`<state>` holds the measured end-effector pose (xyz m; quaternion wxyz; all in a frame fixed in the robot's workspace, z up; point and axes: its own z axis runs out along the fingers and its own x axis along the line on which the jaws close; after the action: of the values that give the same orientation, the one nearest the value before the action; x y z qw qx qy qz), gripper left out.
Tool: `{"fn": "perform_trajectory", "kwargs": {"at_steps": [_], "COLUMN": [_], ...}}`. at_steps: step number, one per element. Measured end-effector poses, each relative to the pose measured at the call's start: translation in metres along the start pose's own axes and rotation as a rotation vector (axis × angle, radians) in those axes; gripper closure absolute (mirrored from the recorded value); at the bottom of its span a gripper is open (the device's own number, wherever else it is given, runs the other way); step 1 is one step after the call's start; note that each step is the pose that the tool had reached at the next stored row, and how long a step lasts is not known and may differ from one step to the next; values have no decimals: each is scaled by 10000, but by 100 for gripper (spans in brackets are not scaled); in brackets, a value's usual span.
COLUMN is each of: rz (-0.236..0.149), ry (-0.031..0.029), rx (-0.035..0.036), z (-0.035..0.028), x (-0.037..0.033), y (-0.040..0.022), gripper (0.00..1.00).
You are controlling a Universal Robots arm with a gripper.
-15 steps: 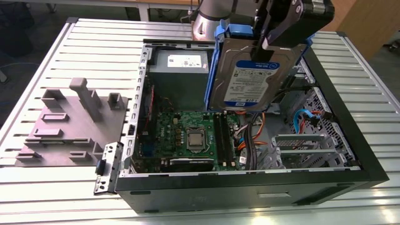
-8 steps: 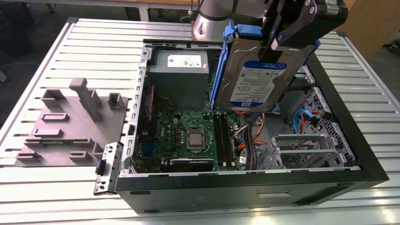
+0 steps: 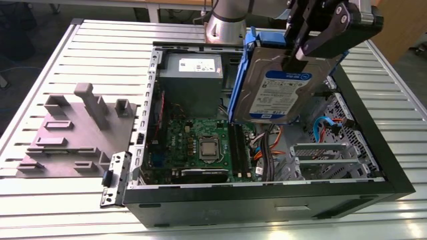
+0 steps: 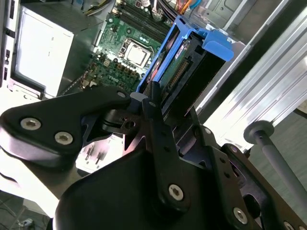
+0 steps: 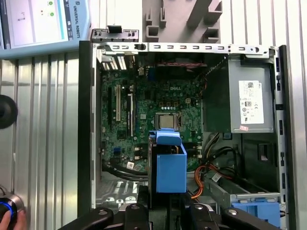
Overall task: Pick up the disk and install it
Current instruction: 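Pick up the disk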
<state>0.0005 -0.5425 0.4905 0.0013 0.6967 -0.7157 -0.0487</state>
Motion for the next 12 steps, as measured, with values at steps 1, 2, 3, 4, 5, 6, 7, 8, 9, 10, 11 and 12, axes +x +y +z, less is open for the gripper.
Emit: {"fn": "perform_trajectory", "kwargs": {"at_steps": [1, 2, 3, 4, 5, 6, 7, 8, 9, 10, 11, 12], "rz": [0, 0, 1, 1, 2, 1, 2, 2, 4, 5, 8, 12], "ry": [1, 1, 2, 1, 0, 0, 0, 1, 0, 1, 0, -1], "rx": [0, 0, 0, 0, 0, 0, 0, -1, -1, -2, -6, -13], "z": [-1, -1, -2, -2, -2, -2, -2, -3, -3, -3, -3, -3], "x": [19, 36, 51, 67, 81, 93, 103, 111, 120, 127, 134, 141], "y": [-3, -6, -8, -11, -13, -16, -19, -21, -24, -29, -37, -48], "gripper": [65, 65, 65, 65, 65, 65, 65, 65, 65, 65, 65, 65]}}
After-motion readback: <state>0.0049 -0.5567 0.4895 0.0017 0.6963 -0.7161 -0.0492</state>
